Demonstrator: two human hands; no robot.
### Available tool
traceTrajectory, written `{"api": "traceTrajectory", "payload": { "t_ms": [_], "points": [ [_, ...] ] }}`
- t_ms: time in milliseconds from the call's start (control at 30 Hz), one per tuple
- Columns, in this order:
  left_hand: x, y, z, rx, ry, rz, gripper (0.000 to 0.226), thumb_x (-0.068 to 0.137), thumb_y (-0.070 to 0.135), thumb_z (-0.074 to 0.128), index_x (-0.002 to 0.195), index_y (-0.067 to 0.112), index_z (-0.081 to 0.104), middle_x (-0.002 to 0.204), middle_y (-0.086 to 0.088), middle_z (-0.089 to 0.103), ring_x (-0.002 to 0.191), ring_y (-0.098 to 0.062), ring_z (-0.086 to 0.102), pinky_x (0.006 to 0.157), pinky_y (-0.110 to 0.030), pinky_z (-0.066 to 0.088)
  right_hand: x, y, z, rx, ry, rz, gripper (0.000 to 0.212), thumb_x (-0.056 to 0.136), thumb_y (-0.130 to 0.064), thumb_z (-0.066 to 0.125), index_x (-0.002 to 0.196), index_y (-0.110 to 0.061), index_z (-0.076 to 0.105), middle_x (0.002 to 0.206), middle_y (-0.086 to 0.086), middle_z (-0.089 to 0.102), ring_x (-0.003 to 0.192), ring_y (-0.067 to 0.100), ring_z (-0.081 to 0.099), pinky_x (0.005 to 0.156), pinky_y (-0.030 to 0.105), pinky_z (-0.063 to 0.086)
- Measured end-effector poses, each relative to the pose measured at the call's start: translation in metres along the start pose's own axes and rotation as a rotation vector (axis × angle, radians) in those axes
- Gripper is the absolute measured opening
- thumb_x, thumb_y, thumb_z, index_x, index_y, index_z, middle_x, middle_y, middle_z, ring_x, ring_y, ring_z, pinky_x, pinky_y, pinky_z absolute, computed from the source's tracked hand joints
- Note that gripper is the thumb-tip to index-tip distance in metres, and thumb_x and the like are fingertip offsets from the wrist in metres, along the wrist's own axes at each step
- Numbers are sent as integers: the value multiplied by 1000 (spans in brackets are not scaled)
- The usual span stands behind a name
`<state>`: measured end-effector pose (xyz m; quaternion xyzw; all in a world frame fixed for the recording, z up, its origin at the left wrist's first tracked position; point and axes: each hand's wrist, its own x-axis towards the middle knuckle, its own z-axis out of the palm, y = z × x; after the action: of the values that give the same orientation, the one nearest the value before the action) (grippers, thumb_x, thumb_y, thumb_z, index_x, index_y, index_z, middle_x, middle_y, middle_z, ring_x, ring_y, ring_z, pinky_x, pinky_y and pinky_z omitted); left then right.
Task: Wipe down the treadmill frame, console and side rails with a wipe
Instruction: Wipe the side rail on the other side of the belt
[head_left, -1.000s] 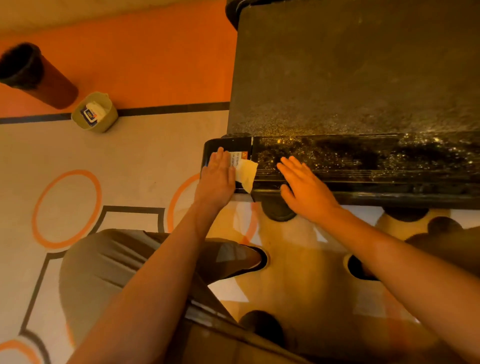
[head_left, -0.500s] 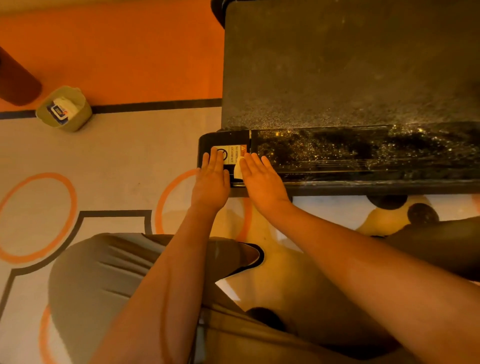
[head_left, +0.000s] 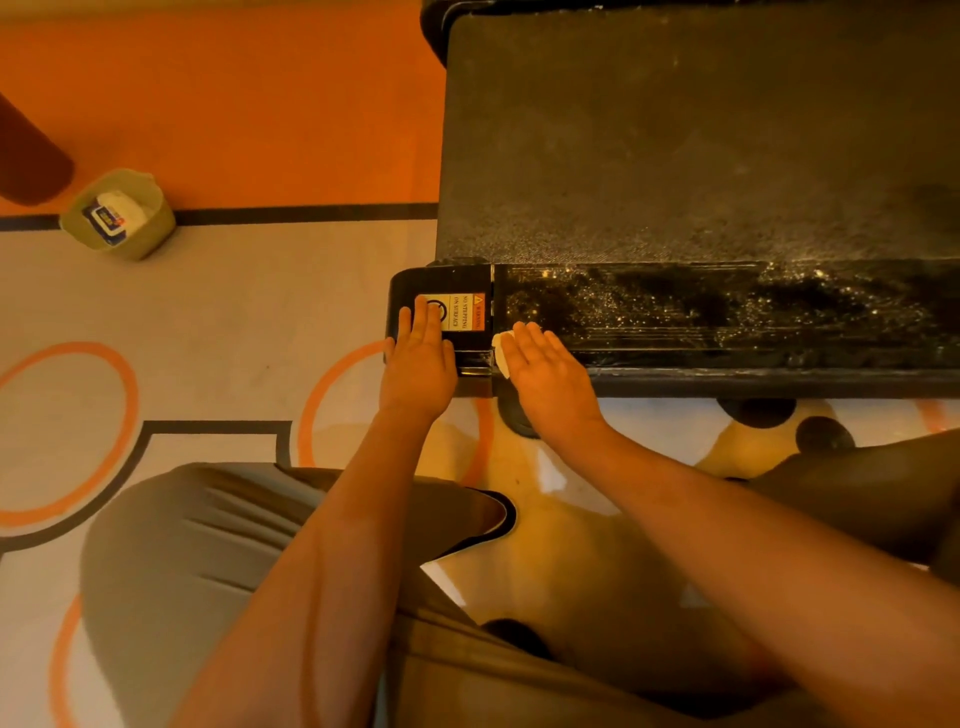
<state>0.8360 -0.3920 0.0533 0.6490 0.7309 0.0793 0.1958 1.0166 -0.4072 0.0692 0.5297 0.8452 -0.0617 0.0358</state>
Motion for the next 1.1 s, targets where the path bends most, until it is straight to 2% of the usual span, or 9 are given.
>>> {"api": "traceTrajectory", "payload": {
  "t_ms": [167, 300, 433, 500, 633, 800, 900, 1000, 1100],
  "points": [
    [0, 0, 2, 10, 8, 3, 55, 108, 23, 32, 159, 9, 17, 168, -11, 9, 155, -33, 3, 122, -57, 16, 0, -6, 12, -72, 86, -25, 65, 104, -13, 39, 157, -4, 4, 165, 19, 5, 153, 33, 2, 122, 44, 0],
    [-2, 0, 3, 90, 46, 32, 56, 108, 24, 31, 159, 8, 16, 168, -12, 10, 155, -30, 3, 124, -52, 10, 4, -3, 14, -106, 48, -71, 67, 104, -8, 40, 157, -4, 0, 165, 21, 4, 153, 35, 4, 123, 42, 3],
    [-5, 6, 4, 34, 19, 95, 56, 109, 23, 31, 160, 11, 13, 168, -8, 8, 155, -24, -2, 124, -49, 4, 8, -7, 20, -135, 53, -51, 62, 96, -19, 59, 151, -4, 35, 154, 24, 37, 144, 37, 35, 119, 45, 25],
    [-5, 7, 3, 24, 9, 113, 55, 109, 23, 31, 160, 12, 12, 169, -7, 6, 155, -22, -2, 124, -49, 4, 9, -8, 20, -126, 69, -36, 62, 92, -27, 65, 146, -3, 45, 149, 22, 46, 140, 36, 43, 116, 45, 30],
    [-4, 8, 2, 12, 3, 108, 55, 109, 22, 32, 160, 10, 13, 168, -9, 8, 155, -24, 0, 124, -50, 4, -1, 2, 17, -167, 95, -36, 61, 100, -18, 51, 153, -1, 27, 158, 21, 32, 148, 34, 28, 120, 43, 19],
    [-5, 12, 4, 1, 21, 87, 55, 109, 21, 32, 160, 10, 15, 168, -9, 10, 155, -25, 3, 123, -50, 4, -17, 35, 14, -147, 26, -3, 70, 100, -11, 52, 156, 0, 12, 163, 22, 17, 151, 36, 15, 123, 42, 8],
    [-5, 12, 0, 8, -1, 74, 54, 109, 21, 32, 160, 11, 15, 168, -8, 10, 155, -23, 2, 123, -50, 5, -15, 24, 11, -163, 74, 45, 68, 99, -15, 56, 155, 0, 21, 159, 22, 27, 149, 35, 24, 122, 43, 12],
    [-6, 14, 0, 24, -5, 77, 55, 109, 22, 32, 160, 12, 14, 168, -7, 9, 155, -23, 2, 123, -50, 5, -8, 6, 9, -125, -22, -4, 62, 105, -12, 35, 156, 1, 3, 164, 23, 8, 153, 36, 7, 123, 44, 1],
    [-6, 15, 1, 19, -2, 70, 55, 109, 22, 33, 160, 11, 15, 168, -8, 10, 155, -24, 3, 123, -50, 5, -12, 20, 5, -111, -29, 0, 63, 104, -10, 35, 157, -2, 1, 165, 21, 6, 153, 35, 4, 123, 43, 1]
  ]
}}
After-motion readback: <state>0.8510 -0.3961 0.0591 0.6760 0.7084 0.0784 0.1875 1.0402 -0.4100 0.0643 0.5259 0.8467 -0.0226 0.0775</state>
